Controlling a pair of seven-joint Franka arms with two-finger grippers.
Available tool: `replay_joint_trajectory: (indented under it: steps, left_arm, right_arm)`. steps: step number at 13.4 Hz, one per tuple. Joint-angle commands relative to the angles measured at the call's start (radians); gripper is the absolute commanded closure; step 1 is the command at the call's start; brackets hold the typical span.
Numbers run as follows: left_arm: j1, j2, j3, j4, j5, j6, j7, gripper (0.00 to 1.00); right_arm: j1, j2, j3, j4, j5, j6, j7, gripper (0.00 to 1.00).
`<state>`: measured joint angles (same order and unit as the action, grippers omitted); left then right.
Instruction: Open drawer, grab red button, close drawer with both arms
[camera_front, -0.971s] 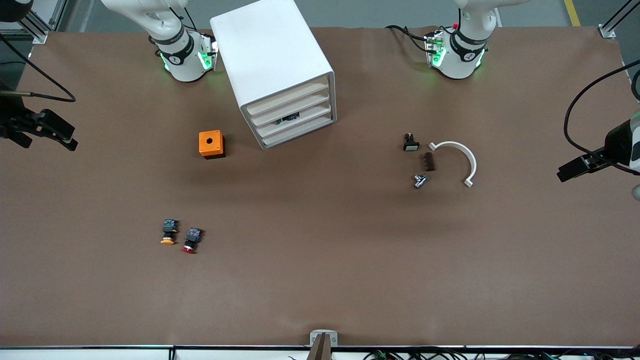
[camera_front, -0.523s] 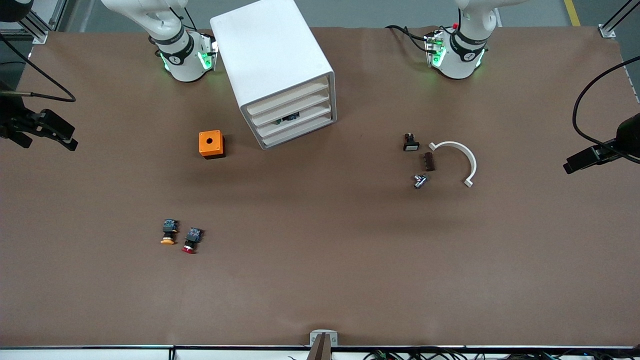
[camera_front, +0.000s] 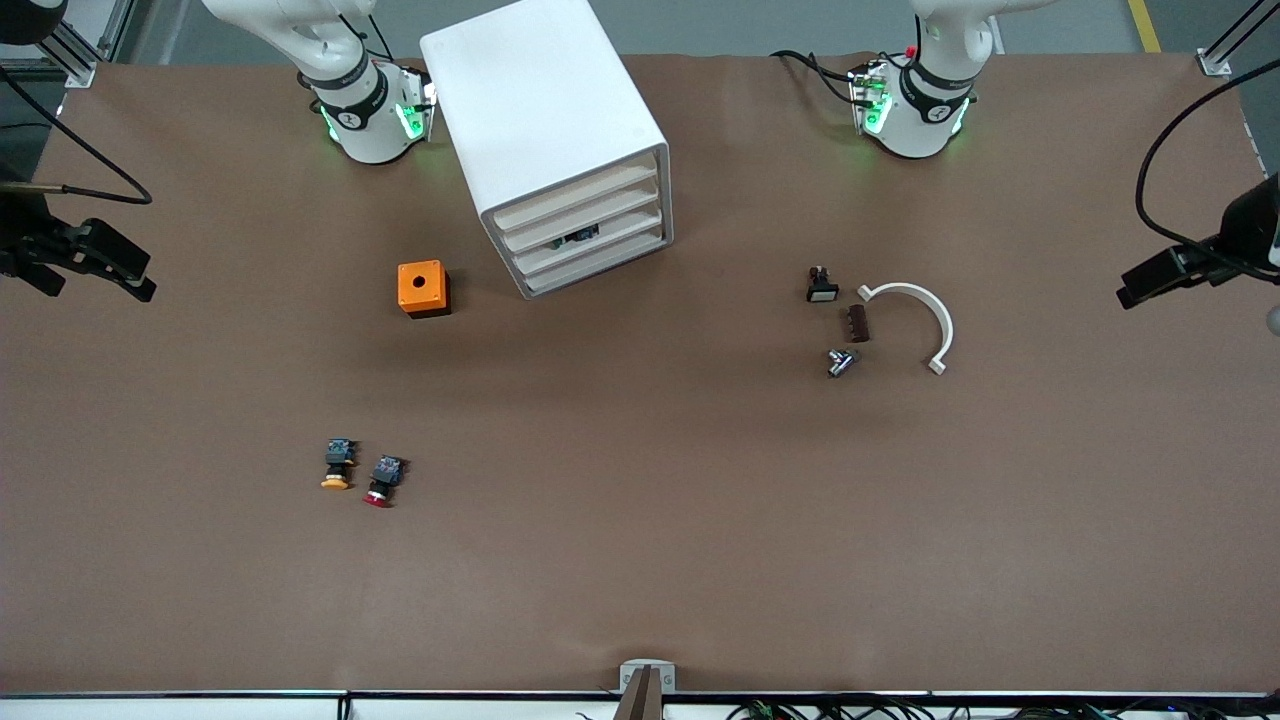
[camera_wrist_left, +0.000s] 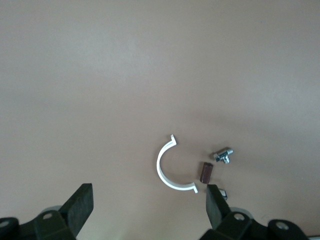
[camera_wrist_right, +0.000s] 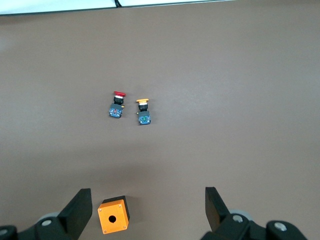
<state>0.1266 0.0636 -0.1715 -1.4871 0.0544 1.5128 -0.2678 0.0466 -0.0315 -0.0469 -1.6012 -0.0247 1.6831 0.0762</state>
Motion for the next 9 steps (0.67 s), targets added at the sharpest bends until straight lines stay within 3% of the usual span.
replay_joint_trajectory:
  steps: [1,5,9]
  left_arm:
    - [-0.068,-0.125,0.069,-0.139,-0.019,0.012,0.025,0.01]
    - [-0.097,-0.229,0.069,-0.257,-0.027,0.046,0.033,0.01]
    - [-0.099,-0.269,0.070,-0.286,-0.030,0.050,0.103,0.01]
  right_arm:
    - [-0.021,-0.018,0.018,-0.017,-0.007,0.004,0.000,0.00]
    - [-0.022,-0.019,0.018,-0.017,-0.007,0.004,-0.001,0.00]
    - [-0.024,-0.019,0.019,-0.016,-0.007,0.001,-0.001,0.00]
